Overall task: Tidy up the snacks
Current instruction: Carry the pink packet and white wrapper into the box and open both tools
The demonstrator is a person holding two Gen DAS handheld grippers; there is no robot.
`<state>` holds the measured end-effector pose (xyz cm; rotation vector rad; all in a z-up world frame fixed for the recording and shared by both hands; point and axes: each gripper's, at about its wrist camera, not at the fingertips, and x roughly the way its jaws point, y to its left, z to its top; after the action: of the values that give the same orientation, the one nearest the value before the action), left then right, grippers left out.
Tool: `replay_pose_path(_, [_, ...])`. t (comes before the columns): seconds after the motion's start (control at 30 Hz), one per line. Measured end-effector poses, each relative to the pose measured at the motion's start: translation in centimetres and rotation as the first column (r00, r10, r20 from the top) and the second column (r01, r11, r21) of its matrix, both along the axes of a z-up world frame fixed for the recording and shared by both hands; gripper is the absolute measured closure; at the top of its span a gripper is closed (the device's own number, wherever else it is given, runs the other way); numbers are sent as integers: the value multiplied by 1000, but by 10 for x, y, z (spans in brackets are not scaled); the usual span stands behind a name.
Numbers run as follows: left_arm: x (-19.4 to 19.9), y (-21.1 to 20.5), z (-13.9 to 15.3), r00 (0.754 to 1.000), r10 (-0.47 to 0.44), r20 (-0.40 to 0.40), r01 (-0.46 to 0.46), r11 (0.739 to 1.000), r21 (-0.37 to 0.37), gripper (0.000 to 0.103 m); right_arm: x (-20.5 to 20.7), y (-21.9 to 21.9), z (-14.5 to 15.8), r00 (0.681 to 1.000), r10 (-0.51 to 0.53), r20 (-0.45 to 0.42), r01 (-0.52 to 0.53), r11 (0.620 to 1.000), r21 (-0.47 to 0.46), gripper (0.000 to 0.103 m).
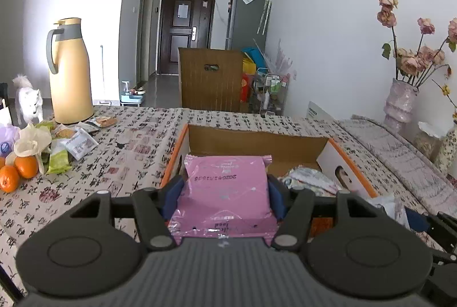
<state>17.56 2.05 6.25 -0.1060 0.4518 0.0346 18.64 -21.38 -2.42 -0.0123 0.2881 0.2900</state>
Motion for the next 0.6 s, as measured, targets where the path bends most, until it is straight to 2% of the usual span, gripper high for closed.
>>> replay_pose_path(0.27, [32, -6, 8, 1000, 27, 4, -27, 1000, 3, 41, 31, 9, 20, 999, -4, 49, 5, 1000, -4, 61])
replay_pose_path(0.6, [81, -9, 4, 998, 70, -13, -70, 998, -3, 41, 87, 21, 29, 998, -25, 53, 26, 999, -22, 61])
